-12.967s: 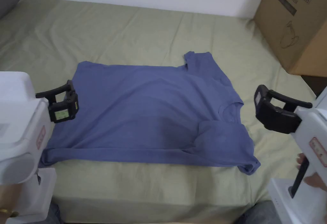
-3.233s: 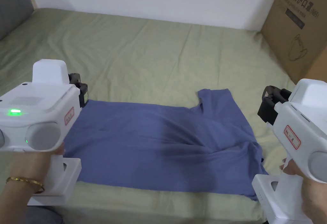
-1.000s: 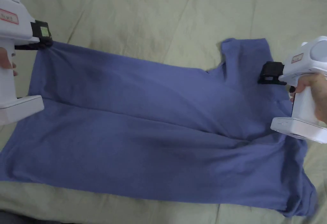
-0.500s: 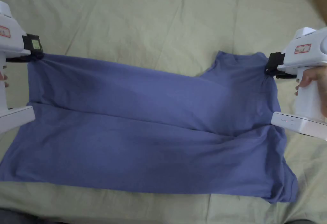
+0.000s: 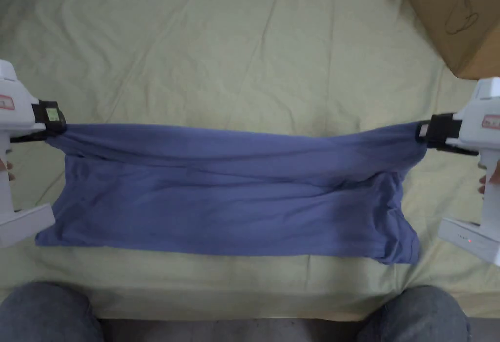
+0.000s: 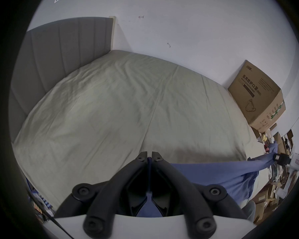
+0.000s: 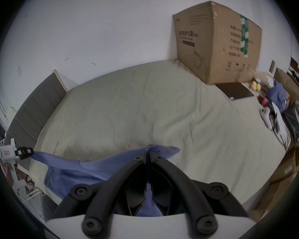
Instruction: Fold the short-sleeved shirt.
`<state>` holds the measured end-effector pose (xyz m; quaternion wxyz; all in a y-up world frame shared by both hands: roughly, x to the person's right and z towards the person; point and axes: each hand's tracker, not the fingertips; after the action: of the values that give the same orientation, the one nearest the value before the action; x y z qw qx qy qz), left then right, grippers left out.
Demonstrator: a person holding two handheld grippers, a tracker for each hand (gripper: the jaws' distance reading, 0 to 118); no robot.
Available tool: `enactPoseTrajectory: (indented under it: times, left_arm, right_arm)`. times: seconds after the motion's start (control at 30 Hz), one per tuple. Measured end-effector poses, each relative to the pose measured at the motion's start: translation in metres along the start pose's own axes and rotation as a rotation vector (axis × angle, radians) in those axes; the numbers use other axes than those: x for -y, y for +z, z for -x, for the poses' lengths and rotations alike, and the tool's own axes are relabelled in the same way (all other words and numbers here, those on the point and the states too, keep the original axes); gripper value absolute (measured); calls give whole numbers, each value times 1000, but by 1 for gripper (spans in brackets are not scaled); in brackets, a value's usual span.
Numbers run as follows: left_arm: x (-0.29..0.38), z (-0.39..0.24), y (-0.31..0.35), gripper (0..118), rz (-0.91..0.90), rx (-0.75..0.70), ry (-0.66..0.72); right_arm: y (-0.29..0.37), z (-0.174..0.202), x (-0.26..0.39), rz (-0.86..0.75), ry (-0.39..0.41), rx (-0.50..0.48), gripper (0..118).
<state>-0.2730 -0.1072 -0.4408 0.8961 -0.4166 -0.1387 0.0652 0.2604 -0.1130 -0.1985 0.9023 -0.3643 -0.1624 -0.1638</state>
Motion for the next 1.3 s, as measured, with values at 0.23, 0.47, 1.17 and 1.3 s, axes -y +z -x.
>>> enactPoseTrajectory:
  times: [0.23,0.47,1.17,1.3]
  left_arm:
    - [109,49,1,4,103,-79,96]
    - [140,52,15,106,126,-186,110]
    - [119,-66,117,46,-659,-82,-336]
    - [125,-72,109,0,-648,-86,-341]
  right_arm:
    - [9,-7,85,70,-31,17,1]
    - [16,-13,118,102,-124,61,77]
    - [140,92,85,-654,133,65,101]
    - [135,97,89,-643,143,48,12]
